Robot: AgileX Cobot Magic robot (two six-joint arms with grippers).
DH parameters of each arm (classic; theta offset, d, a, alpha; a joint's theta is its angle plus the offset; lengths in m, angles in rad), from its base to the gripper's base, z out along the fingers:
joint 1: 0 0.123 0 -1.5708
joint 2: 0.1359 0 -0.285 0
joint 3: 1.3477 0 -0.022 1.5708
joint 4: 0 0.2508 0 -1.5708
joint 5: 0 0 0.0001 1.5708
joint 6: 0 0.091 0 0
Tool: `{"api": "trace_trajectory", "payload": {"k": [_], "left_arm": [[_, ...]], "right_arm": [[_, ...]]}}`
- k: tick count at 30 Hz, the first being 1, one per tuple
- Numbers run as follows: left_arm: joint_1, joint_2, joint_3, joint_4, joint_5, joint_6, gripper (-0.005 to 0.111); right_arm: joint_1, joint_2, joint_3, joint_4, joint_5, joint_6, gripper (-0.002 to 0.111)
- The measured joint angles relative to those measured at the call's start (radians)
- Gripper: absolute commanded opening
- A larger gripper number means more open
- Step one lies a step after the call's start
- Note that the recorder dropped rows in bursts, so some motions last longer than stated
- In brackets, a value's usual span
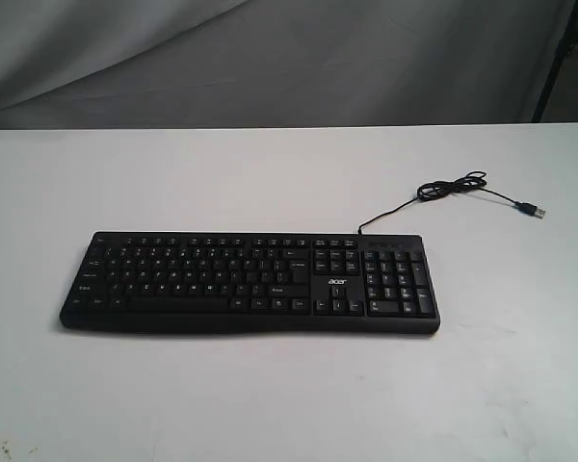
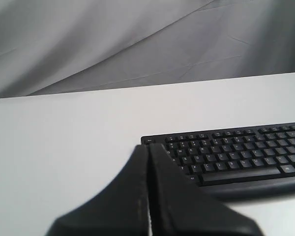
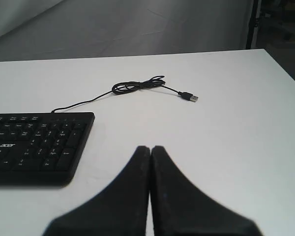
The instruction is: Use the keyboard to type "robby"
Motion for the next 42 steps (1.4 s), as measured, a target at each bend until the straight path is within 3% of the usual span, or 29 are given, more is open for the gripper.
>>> {"api": "trace_trajectory", "payload": {"k": [24, 30, 42], "left_arm": [[0.0, 0.0, 0.0, 0.0, 0.0, 0.0, 0.0], [0.0, 0.0, 0.0, 0.0, 0.0, 0.0, 0.0], [0.0, 0.0, 0.0, 0.0, 0.0, 0.0, 0.0]], "right_arm": [[0.0, 0.0, -0.005, 0.0, 0.025, 0.0, 0.0], [0.0, 0.051, -0.183, 0.002, 0.122, 0.0, 0.0], [0.0, 0.482, -0.602, 0.002, 0.14, 0.0, 0.0]]}}
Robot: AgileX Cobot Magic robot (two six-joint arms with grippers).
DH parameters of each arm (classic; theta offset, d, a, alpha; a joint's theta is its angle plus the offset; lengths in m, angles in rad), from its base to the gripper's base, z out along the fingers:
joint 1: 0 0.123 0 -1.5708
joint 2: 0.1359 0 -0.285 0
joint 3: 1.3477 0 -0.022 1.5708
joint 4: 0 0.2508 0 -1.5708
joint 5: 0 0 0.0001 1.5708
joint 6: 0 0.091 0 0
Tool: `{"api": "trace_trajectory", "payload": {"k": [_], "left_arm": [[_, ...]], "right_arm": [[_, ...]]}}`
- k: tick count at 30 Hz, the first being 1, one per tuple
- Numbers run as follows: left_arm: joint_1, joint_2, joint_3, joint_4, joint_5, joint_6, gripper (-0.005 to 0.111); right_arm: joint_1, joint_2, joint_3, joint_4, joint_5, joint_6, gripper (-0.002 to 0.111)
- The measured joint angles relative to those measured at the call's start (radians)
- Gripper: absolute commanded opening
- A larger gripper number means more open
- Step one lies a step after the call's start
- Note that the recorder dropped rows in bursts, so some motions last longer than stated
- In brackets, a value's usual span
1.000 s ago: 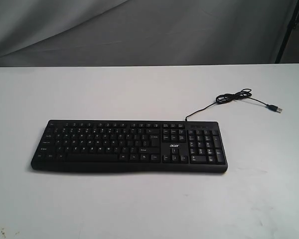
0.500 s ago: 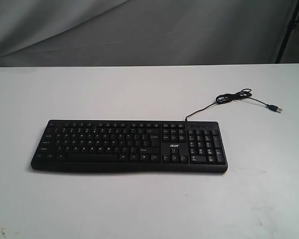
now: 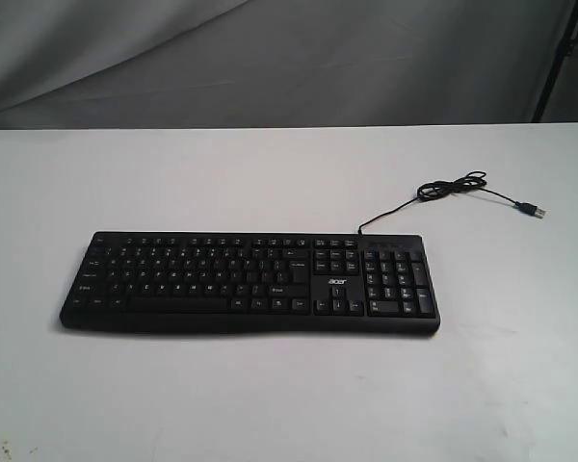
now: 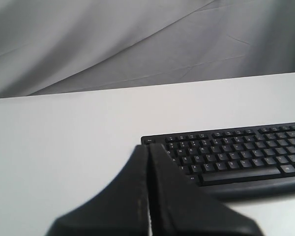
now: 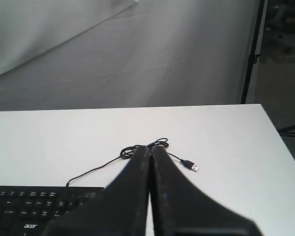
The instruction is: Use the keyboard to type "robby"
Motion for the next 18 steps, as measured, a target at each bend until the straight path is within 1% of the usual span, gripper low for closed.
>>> {"api": "trace_trajectory", "payload": {"k": [3, 6, 9, 13, 16, 18], "left_arm": [[0.0, 0.0, 0.0, 0.0, 0.0, 0.0, 0.0], [0.0, 0.0, 0.0, 0.0, 0.0, 0.0, 0.0], [0.0, 0.0, 0.0, 0.0, 0.0, 0.0, 0.0], [0.0, 0.0, 0.0, 0.0, 0.0, 0.0, 0.0], [0.0, 0.0, 0.0, 0.0, 0.0, 0.0, 0.0], [0.0, 0.0, 0.0, 0.0, 0.0, 0.0, 0.0]], "right_arm": [[0.017, 0.088, -0.041, 0.001, 0.001, 0.004, 0.0], [0.085, 0.162, -0.054, 0.037, 0.013, 0.017, 0.0], [0.218, 0.253, -0.059, 0.078, 0.052, 0.019, 0.0], [0.416, 0.423, -0.134, 0.113, 0.121, -0.011, 0.0], [0.552, 0.608, -0.243, 0.176, 0.136, -0.108, 0.0], [0.617, 0.729, -0.341, 0.235, 0.142, -0.189, 0.0]]}}
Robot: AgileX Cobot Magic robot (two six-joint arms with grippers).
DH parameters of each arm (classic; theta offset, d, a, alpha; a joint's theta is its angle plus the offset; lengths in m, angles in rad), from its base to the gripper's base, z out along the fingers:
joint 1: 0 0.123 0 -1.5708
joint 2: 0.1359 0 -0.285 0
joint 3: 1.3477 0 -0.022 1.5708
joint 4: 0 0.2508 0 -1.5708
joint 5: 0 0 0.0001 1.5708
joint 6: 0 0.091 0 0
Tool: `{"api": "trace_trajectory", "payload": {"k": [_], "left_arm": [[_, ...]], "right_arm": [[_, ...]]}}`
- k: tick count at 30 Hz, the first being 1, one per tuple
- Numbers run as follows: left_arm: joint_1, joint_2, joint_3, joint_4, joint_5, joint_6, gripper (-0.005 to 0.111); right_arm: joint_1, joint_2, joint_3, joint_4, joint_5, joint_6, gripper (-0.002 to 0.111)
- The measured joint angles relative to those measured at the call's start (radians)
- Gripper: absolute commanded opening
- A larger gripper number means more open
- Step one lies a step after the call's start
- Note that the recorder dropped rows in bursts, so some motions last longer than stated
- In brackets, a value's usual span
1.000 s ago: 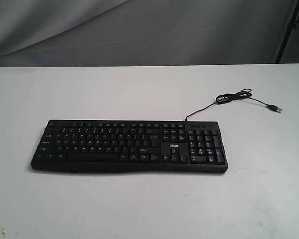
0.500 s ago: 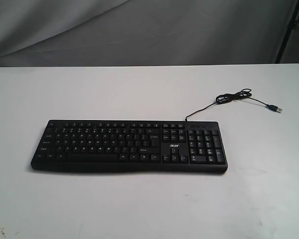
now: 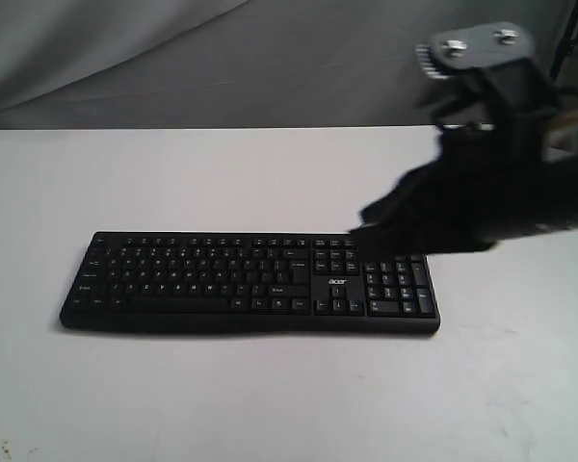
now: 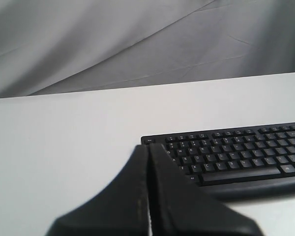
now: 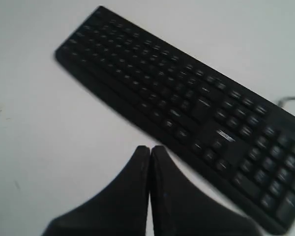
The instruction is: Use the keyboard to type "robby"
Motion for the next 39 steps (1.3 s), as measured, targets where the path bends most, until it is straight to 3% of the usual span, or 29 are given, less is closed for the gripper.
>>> {"api": "trace_trajectory", "payload": {"k": [7, 13, 30, 39], "left_arm": [[0.0, 0.0, 0.0, 0.0, 0.0, 0.0, 0.0], [0.0, 0.0, 0.0, 0.0, 0.0, 0.0, 0.0], [0.0, 0.0, 0.0, 0.0, 0.0, 0.0, 0.0], [0.0, 0.0, 0.0, 0.0, 0.0, 0.0, 0.0]], "right_arm": [[0.107, 0.379, -0.312, 0.129, 0.039, -0.188, 0.0], [0.121, 0.593, -0.463, 0.159, 0.01, -0.253, 0.0], [0.152, 0.973, -0.82, 0.131, -0.047, -0.38, 0.0], [0.152, 1.062, -0.875, 0.097, -0.112, -0.394, 0.0]]}}
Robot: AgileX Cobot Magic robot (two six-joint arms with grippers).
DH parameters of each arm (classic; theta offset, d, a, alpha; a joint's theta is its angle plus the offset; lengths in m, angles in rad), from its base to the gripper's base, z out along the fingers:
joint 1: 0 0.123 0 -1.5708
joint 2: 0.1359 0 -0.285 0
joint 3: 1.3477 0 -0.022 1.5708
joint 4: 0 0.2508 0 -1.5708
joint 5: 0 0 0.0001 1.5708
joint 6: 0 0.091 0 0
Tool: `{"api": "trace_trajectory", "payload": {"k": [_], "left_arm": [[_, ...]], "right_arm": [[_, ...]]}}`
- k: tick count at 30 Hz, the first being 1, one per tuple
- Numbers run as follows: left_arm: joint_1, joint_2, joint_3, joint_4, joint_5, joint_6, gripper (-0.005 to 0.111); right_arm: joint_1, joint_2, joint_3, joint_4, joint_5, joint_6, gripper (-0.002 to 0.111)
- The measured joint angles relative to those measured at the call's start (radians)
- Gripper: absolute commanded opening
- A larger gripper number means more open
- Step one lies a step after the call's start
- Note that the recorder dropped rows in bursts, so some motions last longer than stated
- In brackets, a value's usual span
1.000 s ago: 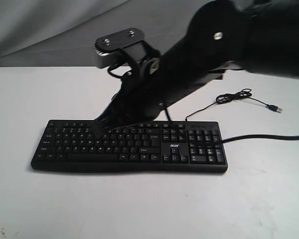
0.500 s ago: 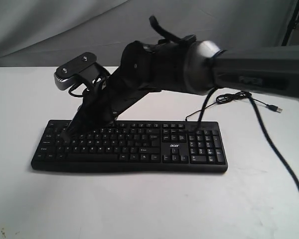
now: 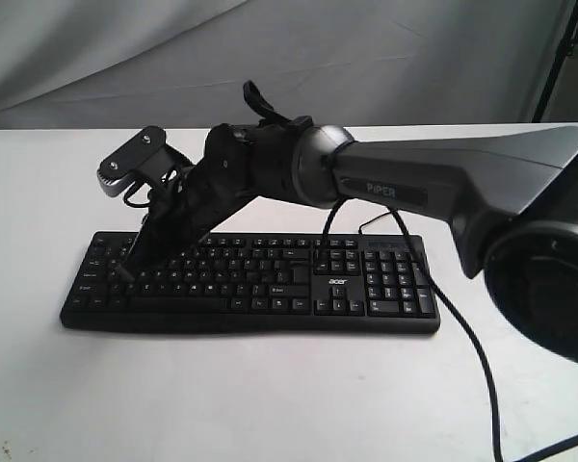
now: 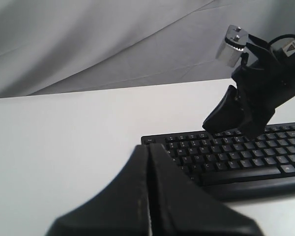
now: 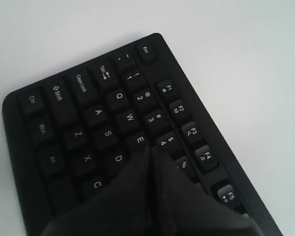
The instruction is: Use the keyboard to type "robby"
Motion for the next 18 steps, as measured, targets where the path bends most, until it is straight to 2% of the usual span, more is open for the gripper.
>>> {"api": "trace_trajectory", "payload": {"k": [18], "left_arm": [[0.0, 0.0, 0.0, 0.0, 0.0, 0.0, 0.0]], "right_arm": [[0.0, 0.068, -0.002, 0.044, -0.109, -0.016, 0.0]]}}
